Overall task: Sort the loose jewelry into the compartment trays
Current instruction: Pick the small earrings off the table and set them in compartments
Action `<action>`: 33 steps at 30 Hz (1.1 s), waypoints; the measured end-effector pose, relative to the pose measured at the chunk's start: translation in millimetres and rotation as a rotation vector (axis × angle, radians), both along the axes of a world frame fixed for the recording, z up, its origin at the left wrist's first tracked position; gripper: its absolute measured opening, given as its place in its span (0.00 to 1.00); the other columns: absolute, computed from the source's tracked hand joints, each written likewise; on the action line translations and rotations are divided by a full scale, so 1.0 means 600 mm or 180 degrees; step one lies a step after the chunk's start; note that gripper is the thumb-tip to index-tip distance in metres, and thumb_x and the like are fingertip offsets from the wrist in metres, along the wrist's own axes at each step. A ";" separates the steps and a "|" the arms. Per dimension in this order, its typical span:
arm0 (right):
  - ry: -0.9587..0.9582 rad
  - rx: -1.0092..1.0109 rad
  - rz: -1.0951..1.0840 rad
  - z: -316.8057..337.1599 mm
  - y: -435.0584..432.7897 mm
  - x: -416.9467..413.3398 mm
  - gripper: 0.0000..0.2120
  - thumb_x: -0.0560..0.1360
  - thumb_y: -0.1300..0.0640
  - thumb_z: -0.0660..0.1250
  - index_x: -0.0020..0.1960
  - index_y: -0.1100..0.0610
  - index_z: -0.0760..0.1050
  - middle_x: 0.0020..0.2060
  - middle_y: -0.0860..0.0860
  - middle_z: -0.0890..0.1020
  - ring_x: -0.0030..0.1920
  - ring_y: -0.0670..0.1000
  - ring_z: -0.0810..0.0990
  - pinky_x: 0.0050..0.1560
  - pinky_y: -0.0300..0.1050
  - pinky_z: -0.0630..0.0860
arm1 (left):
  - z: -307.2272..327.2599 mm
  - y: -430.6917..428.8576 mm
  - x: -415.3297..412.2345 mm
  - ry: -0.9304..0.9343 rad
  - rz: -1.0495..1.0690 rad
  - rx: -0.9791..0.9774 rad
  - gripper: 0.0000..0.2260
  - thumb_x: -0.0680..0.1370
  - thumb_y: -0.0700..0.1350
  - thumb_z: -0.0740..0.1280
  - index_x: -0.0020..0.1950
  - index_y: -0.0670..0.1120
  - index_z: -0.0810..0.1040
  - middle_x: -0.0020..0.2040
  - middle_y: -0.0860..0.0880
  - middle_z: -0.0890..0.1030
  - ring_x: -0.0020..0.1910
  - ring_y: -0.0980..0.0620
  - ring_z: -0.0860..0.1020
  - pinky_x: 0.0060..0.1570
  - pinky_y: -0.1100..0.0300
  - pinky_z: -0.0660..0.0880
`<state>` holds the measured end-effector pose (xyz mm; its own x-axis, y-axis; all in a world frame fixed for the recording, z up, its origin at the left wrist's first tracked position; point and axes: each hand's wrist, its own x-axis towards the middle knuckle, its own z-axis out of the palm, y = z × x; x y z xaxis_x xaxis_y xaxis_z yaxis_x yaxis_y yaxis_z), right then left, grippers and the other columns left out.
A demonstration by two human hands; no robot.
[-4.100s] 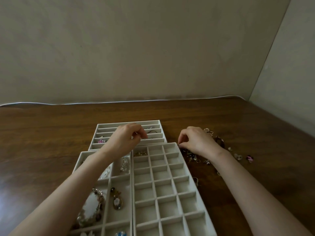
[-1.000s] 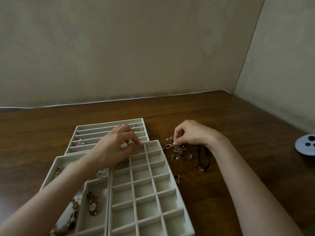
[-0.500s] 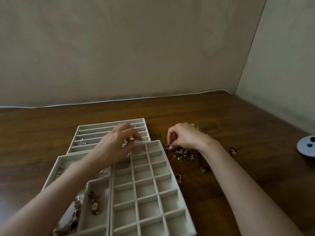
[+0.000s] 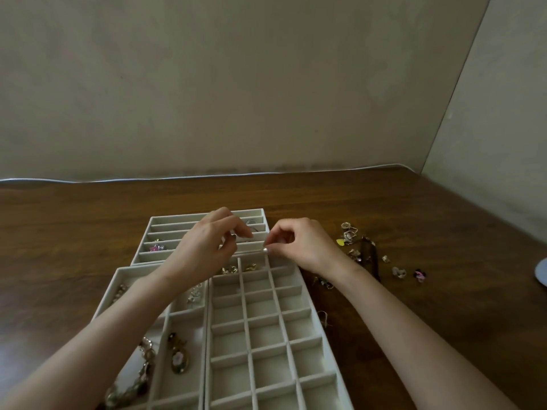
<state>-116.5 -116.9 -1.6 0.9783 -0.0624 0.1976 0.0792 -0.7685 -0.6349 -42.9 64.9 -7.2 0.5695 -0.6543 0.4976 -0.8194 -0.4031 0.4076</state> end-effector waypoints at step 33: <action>0.0442 -0.0498 -0.1823 0.001 -0.198 -0.023 0.08 0.75 0.60 0.68 0.52 0.52 0.80 0.56 0.50 0.80 0.56 0.50 0.77 0.51 0.44 0.73 | -0.011 -0.016 -0.005 -0.0041 -0.0333 -0.0053 0.11 0.75 0.33 0.66 0.51 0.48 0.78 0.47 0.53 0.77 0.45 0.60 0.75 0.42 0.67 0.74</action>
